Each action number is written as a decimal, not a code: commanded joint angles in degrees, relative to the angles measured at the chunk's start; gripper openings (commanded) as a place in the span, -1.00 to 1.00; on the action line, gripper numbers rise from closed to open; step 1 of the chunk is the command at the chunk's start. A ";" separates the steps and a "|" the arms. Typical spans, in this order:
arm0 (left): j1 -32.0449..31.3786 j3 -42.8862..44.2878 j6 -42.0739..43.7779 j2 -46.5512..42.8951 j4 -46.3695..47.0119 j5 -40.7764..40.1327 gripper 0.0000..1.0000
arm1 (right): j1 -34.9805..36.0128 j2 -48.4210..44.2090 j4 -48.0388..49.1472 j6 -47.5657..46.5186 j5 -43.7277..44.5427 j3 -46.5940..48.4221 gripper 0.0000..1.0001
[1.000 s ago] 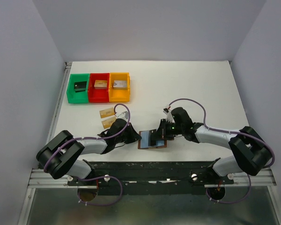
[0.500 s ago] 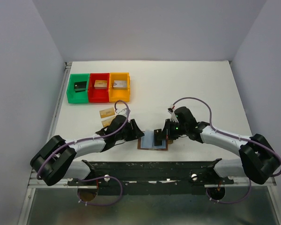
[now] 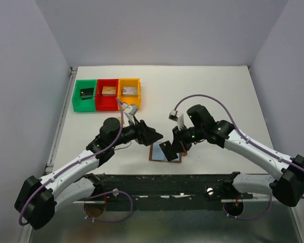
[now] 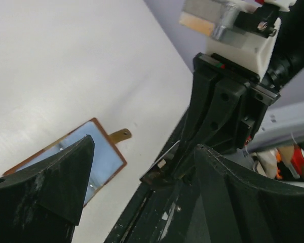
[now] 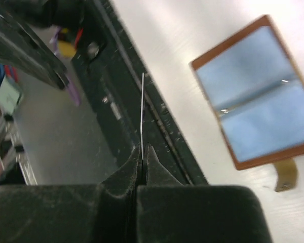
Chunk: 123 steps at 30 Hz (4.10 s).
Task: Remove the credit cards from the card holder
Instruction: Remove the credit card from the card holder, then place the credit card at the center of the board.
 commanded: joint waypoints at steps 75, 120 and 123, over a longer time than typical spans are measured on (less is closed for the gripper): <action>24.94 2.36 -16.11 34.35 17.16 -0.71 -1.00 | 5.02 -23.23 8.95 15.25 23.23 -15.41 0.15; 8.60 10.80 -5.73 5.01 -33.63 -32.27 0.99 | 4.93 -11.01 13.96 20.34 27.89 -18.21 0.25; 8.60 5.03 -8.11 1.68 -27.61 -25.96 0.98 | 5.02 -11.00 18.34 23.32 30.43 -21.63 0.26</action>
